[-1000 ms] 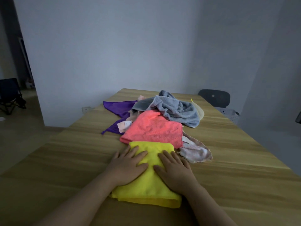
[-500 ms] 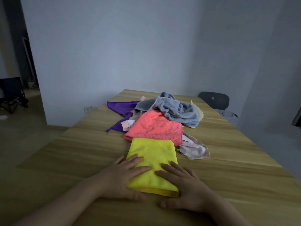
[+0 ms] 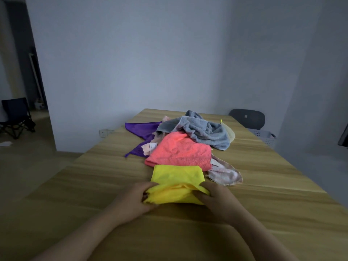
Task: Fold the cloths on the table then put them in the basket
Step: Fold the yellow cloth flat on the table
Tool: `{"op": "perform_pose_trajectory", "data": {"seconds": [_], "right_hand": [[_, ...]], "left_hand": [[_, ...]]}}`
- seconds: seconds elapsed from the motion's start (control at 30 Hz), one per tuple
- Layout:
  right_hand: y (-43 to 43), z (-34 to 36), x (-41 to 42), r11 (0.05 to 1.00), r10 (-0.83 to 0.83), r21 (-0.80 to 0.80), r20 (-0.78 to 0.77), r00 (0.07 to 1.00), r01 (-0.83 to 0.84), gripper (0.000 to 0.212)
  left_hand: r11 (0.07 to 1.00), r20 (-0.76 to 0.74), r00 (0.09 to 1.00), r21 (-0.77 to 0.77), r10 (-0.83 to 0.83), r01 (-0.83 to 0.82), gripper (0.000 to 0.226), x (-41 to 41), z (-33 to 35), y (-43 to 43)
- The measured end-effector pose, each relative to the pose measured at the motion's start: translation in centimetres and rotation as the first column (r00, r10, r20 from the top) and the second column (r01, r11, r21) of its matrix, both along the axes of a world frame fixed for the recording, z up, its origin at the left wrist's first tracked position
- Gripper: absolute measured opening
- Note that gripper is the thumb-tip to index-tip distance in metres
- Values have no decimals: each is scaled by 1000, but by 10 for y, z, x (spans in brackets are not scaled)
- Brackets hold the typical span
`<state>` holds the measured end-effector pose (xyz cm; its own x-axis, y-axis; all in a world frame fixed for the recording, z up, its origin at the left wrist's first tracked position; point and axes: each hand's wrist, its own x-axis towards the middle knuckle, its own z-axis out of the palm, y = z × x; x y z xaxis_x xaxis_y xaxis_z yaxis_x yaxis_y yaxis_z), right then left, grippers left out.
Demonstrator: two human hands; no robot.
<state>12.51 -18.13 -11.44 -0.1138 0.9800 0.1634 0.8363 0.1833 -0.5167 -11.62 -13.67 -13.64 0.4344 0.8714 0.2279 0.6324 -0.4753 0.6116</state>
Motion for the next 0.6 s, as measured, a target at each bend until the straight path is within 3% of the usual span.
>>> {"op": "perform_pose_trajectory", "data": {"seconds": [0.1, 0.17, 0.23, 0.3, 0.4, 0.47, 0.6], "right_hand": [[10, 5, -4, 995, -89, 14, -275, 957, 97, 32], [13, 3, -6, 997, -60, 1, -538, 841, 72, 39], [17, 1, -12, 999, -43, -17, -663, 747, 42, 37], [33, -10, -13, 992, -123, -55, -647, 753, 116, 43], [55, -15, -16, 936, -316, -34, -516, 796, 349, 48], [62, -17, -19, 910, -368, -17, -493, 789, 414, 40], [65, -21, -15, 895, -380, 18, -490, 785, 445, 33]], "left_hand": [[966, 240, 946, -187, 220, -177, 25, 13, 0, 21], [903, 247, 889, -300, 386, -309, 18, 26, 1, 35], [875, 242, 853, -281, 463, -395, 22, 37, 0, 47], [869, 271, 830, -246, 487, -430, 30, 43, 0, 54], [851, 191, 830, -148, 525, -504, 20, 45, -1, 59], [837, 152, 823, -100, 548, -539, 35, 46, 0, 60], [903, 324, 845, -87, 425, -421, 33, 42, 1, 60]]}}
